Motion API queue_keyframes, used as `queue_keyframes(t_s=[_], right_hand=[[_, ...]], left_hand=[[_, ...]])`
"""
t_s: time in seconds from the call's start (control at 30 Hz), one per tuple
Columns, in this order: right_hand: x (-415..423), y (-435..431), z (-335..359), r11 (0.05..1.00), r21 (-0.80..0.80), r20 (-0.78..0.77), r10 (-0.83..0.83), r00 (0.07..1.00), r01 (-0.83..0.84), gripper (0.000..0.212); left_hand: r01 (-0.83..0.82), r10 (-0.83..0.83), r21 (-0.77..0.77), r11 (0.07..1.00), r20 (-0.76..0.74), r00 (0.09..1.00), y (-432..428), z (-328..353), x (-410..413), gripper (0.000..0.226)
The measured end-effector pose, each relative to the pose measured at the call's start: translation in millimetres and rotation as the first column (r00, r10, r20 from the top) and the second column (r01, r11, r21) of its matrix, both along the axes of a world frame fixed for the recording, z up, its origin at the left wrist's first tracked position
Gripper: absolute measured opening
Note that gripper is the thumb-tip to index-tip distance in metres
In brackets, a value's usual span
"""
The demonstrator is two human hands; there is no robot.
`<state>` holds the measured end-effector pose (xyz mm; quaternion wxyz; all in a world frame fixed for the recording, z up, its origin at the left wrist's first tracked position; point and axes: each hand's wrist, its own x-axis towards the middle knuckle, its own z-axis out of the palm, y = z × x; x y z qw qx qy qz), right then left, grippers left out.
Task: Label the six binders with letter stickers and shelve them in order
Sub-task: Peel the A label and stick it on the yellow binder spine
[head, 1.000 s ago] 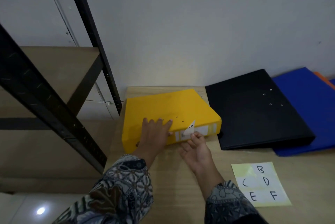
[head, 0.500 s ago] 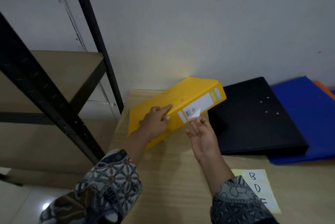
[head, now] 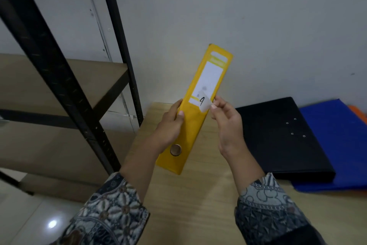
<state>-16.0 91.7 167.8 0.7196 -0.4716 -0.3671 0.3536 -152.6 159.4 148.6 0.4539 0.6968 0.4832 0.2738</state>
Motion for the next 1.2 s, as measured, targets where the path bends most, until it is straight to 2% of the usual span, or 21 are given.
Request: queue_keyframes(t_s=[0.1, 0.17, 0.4, 0.53, 0.63, 0.7, 0.9, 1.0, 1.13, 1.2], right_hand=[[0.6, 3.2, 15.9, 0.995, 0.038, 0.077, 0.088, 0.993, -0.091, 0.019], [-0.2, 5.6, 23.8, 0.990, 0.005, 0.153, 0.137, 0.979, -0.140, 0.012], [-5.0, -5.8, 24.1, 0.983, -0.173, 0.353, 0.112, 0.929, -0.053, 0.015], [-7.4, -5.2, 28.4, 0.974, -0.221, 0.592, 0.094, 0.800, 0.050, 0.019], [-6.2, -7.8, 24.9, 0.966, -0.236, 0.691, 0.088, 0.718, 0.109, 0.013], [-7.0, -11.0, 20.7, 0.968, -0.211, 0.718, 0.060, 0.694, 0.134, 0.007], [-7.2, -13.6, 17.5, 0.967, -0.204, 0.679, 0.026, 0.734, 0.154, 0.007], [-8.4, -13.3, 15.0, 0.964, -0.212, 0.661, 0.021, 0.750, 0.160, 0.008], [-10.9, -12.7, 14.5, 0.965, -0.201, 0.647, 0.002, 0.762, 0.168, 0.006], [-12.9, -12.8, 14.7, 0.965, -0.198, 0.647, -0.004, 0.762, 0.174, 0.006]], left_hand=[[-0.058, 0.053, 0.049, 0.997, 0.095, 0.994, -10.7, 10.4, 0.9, 0.044], [-0.099, 0.095, 0.015, 0.995, 0.170, 0.981, -17.2, 16.3, 4.0, 0.046], [-0.173, 0.181, -0.055, 0.983, 0.228, 0.957, -29.8, 22.8, 6.8, 0.041], [-0.111, 0.242, -0.286, 0.952, 0.477, 0.845, -38.2, 31.3, 10.2, 0.041], [-0.121, 0.275, -0.320, 0.940, 0.495, 0.824, -39.4, 27.2, 12.1, 0.045], [-0.129, 0.312, -0.367, 0.921, 0.499, 0.808, -39.0, 22.7, 14.0, 0.044], [-0.117, 0.298, -0.372, 0.921, 0.476, 0.828, -39.2, 12.6, 14.7, 0.052], [-0.125, 0.272, -0.313, 0.941, 0.486, 0.831, -40.6, 13.6, 13.5, 0.055], [-0.155, 0.241, -0.215, 0.964, 0.468, 0.850, -41.5, 17.8, 11.4, 0.041], [-0.158, 0.222, -0.174, 0.972, 0.455, 0.863, -40.1, 16.0, 9.9, 0.041]])
